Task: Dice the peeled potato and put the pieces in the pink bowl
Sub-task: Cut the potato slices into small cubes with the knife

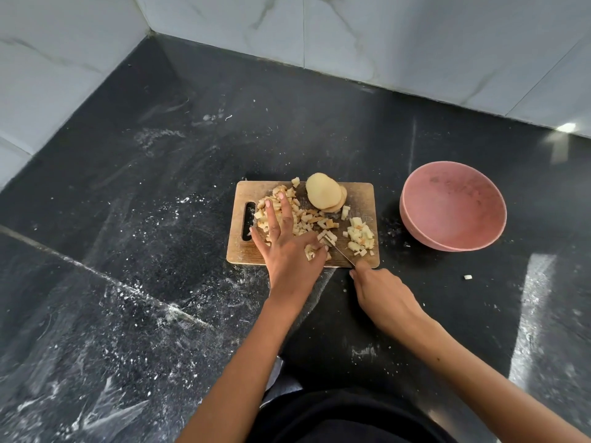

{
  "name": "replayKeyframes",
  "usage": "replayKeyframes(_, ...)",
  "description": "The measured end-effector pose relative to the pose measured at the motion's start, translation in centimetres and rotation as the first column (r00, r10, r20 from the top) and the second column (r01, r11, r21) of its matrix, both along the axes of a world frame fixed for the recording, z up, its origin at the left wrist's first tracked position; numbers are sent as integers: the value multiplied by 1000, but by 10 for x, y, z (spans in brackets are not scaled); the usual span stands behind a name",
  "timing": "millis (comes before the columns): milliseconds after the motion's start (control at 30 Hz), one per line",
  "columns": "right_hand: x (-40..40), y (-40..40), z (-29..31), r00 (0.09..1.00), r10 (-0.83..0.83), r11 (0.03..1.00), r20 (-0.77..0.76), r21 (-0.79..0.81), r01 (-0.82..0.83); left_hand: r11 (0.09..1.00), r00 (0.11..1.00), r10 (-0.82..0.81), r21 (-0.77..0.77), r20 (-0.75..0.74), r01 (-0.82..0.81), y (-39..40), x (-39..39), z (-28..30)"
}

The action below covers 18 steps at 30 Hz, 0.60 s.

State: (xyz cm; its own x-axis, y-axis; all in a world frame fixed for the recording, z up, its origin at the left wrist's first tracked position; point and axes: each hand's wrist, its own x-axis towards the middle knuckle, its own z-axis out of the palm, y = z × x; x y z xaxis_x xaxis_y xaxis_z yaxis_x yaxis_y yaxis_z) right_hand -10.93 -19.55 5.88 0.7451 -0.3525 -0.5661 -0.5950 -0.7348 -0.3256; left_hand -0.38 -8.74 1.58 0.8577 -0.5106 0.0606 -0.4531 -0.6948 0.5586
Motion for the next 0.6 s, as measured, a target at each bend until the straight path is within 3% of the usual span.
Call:
replayKeyframes(133,6,1,-3,1000,6,1000,28,-14,-5,1000,1000,9,14,19,-10,-1,-1,-1)
replayKeyframes(400,-28,2,3,997,-38,999,-63,-34,36,998,997,31,-56,77,-26,-4,-2,-6)
replayKeyframes(600,-16,-2,8,999,-53,998,1,-44,53,996,996,-18,-90,83,26,1,2,-7)
